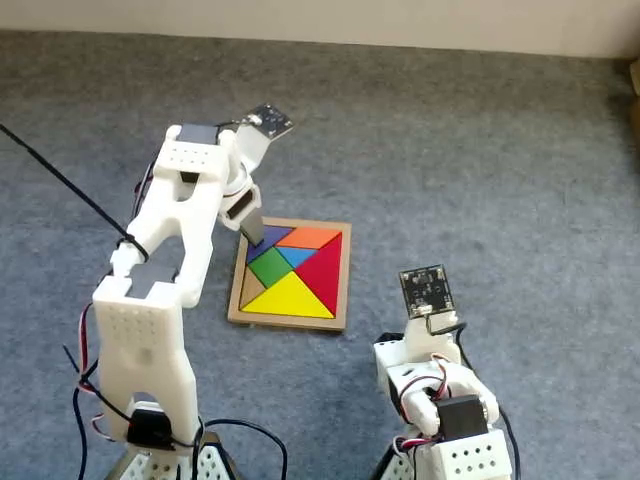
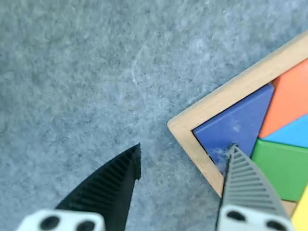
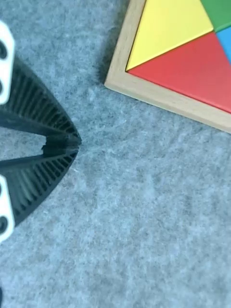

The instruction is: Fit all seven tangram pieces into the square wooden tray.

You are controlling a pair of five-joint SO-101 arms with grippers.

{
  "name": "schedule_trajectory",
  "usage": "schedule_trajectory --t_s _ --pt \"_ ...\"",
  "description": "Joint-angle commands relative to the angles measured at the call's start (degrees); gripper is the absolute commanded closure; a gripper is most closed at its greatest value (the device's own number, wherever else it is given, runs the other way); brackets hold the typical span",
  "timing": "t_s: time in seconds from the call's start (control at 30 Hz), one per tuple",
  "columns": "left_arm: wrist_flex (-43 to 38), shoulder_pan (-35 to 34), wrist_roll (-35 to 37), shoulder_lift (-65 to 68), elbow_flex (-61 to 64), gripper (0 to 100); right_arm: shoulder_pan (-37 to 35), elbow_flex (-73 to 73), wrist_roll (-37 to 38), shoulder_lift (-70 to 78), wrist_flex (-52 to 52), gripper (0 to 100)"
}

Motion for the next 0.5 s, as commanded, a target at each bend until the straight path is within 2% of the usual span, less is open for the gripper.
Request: schedule_trajectory --t_s 0.0,0.27,0.47 --pt "-1.1 1.5 -0.1 0.3 0.6 74 -0.1 8.5 -0.6 -0.9 0.4 99.2" --pt "-0.5 1.2 7.5 -3.2 -1.0 77 -0.1 8.5 -0.4 -0.9 0.4 99.2" --pt "3.9 0.8 8.3 -11.7 -1.0 78 -0.1 8.5 -0.4 -0.9 0.4 99.2"
